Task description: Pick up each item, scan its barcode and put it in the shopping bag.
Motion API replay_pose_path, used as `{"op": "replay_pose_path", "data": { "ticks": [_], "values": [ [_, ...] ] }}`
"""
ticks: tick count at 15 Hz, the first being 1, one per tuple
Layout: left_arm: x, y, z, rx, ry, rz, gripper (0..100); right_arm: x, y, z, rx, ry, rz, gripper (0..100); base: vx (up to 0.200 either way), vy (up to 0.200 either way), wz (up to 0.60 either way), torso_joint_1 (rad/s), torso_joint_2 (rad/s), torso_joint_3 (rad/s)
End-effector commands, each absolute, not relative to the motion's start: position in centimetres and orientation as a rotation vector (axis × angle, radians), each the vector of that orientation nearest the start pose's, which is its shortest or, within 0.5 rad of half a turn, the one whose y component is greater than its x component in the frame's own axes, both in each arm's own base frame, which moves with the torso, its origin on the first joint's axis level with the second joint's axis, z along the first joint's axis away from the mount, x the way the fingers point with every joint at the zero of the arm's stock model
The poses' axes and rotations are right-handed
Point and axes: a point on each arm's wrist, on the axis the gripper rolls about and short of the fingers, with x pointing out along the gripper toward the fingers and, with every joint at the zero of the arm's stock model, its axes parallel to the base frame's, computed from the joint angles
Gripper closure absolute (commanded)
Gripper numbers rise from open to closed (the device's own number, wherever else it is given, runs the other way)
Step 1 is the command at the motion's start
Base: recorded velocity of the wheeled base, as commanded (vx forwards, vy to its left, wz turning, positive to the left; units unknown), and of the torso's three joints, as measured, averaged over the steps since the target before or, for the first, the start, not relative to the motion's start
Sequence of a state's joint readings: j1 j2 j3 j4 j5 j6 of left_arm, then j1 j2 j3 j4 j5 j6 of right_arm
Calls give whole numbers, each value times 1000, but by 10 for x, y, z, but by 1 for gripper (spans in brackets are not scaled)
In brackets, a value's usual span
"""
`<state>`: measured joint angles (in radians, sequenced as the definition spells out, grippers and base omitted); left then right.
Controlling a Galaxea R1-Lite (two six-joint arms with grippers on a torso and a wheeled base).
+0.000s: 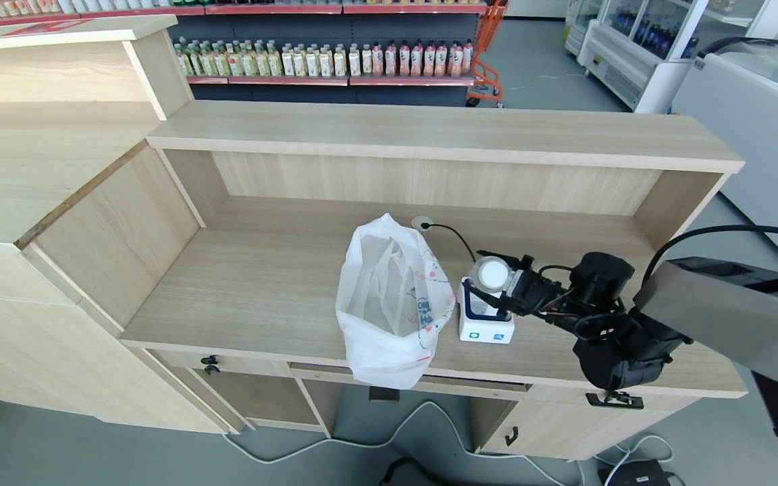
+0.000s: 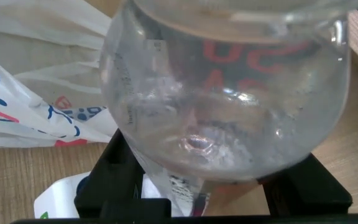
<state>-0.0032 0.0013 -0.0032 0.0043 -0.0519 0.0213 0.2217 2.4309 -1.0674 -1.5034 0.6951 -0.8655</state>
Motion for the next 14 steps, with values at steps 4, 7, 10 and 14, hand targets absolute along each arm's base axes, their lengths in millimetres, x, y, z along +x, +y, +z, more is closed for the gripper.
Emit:
{"op": "replay_pose_path", "data": {
  "ticks": [4, 7, 10, 14],
  "values": [
    [-23, -1, 76, 21, 2, -55, 100, 420, 109, 49, -832, -516, 802, 100, 0, 0, 0, 0, 0, 0],
    [-23, -1, 76, 21, 2, -55, 100, 417, 107, 69, -815, -544, 784, 100, 0, 0, 0, 0, 0, 0],
    [-23, -1, 76, 21, 2, -55, 100, 409, 101, 105, -754, -579, 757, 100, 0, 0, 0, 0, 0, 0],
    [-23, -1, 76, 21, 2, -55, 100, 382, 99, 181, -546, -617, 598, 100, 0, 0, 0, 0, 0, 0]
  ]
}}
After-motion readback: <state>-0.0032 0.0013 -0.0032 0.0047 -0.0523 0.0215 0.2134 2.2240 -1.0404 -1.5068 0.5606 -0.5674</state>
